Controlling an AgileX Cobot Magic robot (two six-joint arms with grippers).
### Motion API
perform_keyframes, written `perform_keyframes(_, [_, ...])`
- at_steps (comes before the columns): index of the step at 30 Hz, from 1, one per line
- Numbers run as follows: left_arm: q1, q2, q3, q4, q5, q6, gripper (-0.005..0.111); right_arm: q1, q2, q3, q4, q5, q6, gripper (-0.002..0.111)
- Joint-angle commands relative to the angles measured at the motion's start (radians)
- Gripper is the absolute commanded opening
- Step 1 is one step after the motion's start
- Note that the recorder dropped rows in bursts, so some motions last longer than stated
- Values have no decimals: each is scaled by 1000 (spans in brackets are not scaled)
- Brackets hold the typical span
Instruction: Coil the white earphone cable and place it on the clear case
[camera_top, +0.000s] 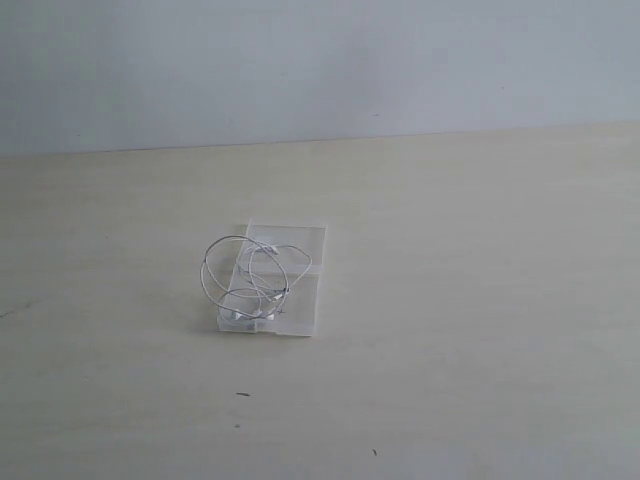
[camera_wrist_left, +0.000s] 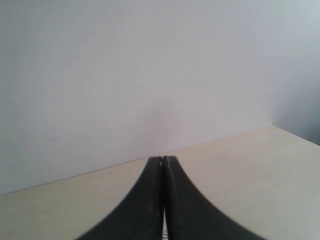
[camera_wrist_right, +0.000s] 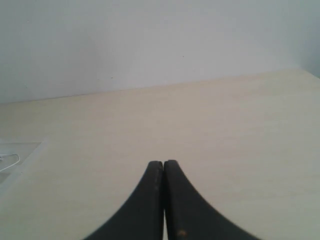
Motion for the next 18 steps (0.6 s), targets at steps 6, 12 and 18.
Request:
perform_keyframes(6, [4,-25,7,51,7,19,0,-6,-7,2,-8,-2,1,0])
perform_keyframes(12, [108,-183,80,35,-48,-91,0,-6,-7,2,-8,-2,1,0])
perform_keyframes(18, [294,-384,229,22,-143,-411,0,-6,-7,2,-8,-2,1,0])
